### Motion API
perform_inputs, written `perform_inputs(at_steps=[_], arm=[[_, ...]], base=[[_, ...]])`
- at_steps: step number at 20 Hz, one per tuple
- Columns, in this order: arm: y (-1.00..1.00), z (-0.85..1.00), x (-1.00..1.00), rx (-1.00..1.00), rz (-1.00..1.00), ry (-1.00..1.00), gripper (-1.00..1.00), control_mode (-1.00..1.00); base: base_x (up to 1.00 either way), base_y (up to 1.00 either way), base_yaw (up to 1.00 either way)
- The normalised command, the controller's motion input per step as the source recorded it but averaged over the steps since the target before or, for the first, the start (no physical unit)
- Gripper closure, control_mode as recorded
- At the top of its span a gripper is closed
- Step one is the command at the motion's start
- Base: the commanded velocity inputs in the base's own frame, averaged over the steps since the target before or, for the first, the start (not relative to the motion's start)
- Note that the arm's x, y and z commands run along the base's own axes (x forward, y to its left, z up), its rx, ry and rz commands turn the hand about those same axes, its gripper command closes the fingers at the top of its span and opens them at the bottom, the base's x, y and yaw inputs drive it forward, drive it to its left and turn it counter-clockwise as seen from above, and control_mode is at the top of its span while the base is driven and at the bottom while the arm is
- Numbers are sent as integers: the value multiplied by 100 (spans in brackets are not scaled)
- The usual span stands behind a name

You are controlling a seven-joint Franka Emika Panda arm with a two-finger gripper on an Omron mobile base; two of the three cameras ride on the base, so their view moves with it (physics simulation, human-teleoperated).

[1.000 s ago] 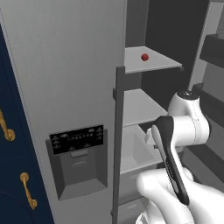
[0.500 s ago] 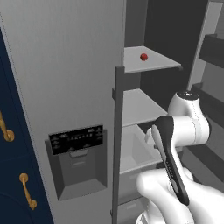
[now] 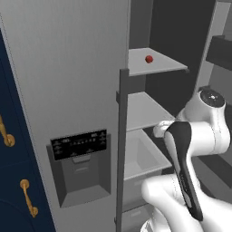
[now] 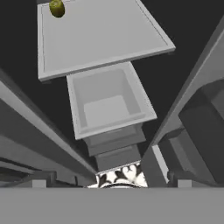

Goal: Take the strawberry from the fridge and place it on top of the pancake, located on the dining counter.

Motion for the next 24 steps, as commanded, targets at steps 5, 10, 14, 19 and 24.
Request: perform_inputs(at_steps=[5, 10, 14, 19, 24], arm=[[-24, 92, 33, 0, 0, -48, -100, -100], [-6, 100, 26, 1, 0, -25, -100, -100], [1, 96, 18, -5, 0, -1, -100, -100], [2, 65, 4, -6, -2, 0, -100, -100], [-3, 10, 31, 0, -1, 0, -100, -100]], base=[[0, 0, 0], [0, 0, 0], [0, 0, 0], [0, 0, 0], [0, 0, 0]])
